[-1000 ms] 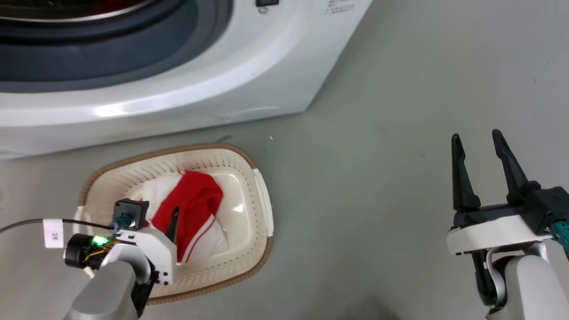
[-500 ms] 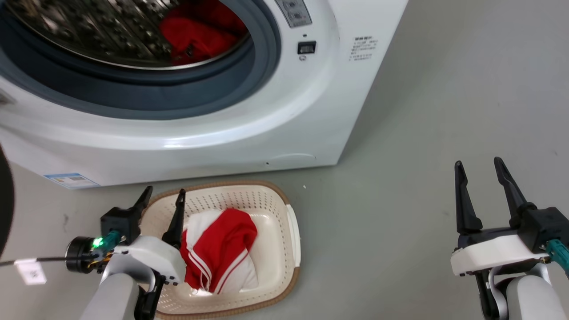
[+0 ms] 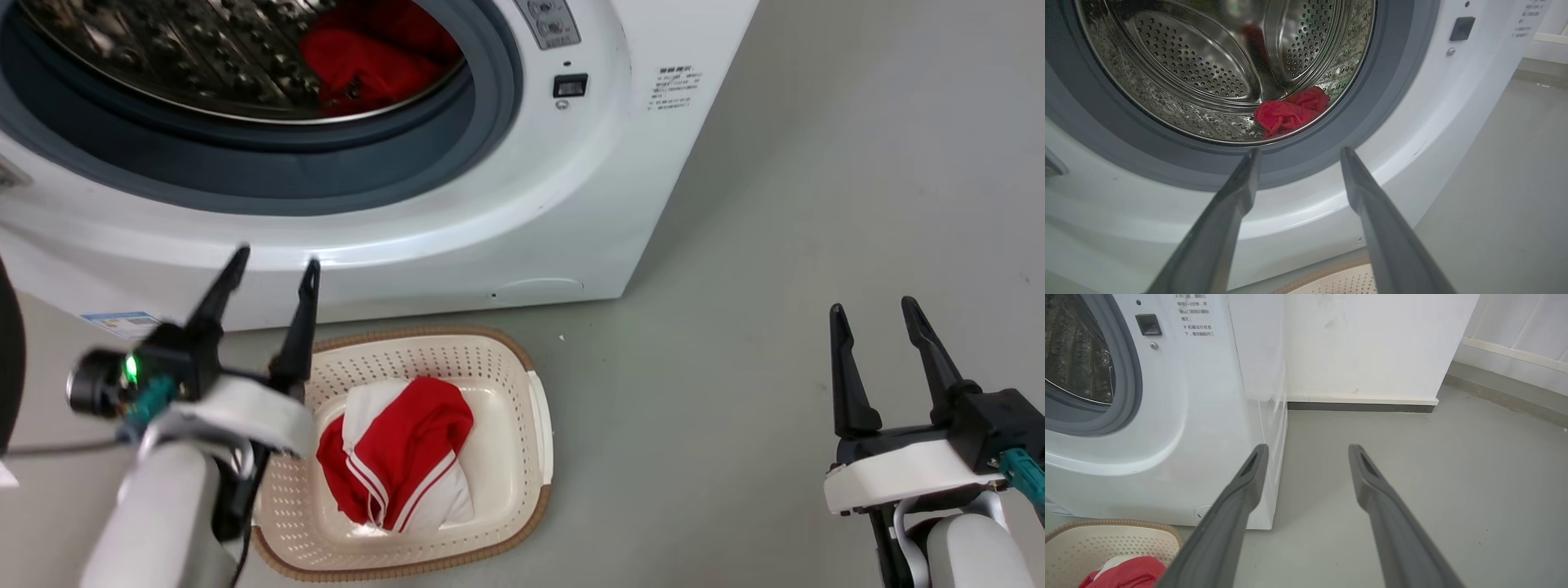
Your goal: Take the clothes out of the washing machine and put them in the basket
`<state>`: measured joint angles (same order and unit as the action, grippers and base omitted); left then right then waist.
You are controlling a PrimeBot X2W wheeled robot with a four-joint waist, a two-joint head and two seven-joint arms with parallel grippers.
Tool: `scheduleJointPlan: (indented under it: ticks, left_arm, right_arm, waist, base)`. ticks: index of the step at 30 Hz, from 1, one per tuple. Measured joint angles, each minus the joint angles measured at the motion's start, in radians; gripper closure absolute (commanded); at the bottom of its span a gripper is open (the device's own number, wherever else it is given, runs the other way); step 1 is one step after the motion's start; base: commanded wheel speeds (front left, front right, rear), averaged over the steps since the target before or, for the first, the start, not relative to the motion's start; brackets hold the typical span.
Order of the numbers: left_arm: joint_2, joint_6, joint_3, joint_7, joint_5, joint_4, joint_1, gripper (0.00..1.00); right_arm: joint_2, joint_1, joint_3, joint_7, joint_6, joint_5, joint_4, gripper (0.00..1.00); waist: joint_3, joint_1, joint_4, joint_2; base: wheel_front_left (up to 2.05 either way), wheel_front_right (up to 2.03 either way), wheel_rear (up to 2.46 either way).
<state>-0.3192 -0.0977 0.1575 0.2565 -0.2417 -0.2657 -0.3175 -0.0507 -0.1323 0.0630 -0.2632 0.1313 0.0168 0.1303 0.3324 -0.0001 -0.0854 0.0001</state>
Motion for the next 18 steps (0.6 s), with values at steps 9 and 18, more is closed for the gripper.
scheduleJointPlan:
  ticks: [9,18]
  left_arm:
    - [-0.167,-0.032,0.071,-0.281,-0.082,-0.028,-0.402,0.0]
    - [-0.348,-0.033,0.235,-0.598,-0.207,-0.165,-0.799,0.0]
  right_arm:
    - [0.0,-0.039,-0.026,0.0,0.0,0.037,-0.026,0.0]
    - [0.0,-0.087,-0.057,0.0,0.0,0.087,-0.05,0.0]
  waist:
    - [0.152,0.0002,-0.053,0.0]
    - [0.306,0.0003,-0.138,0.0]
  base:
    - [0.0,0.0,0.0]
    - [0.0,0.0,0.0]
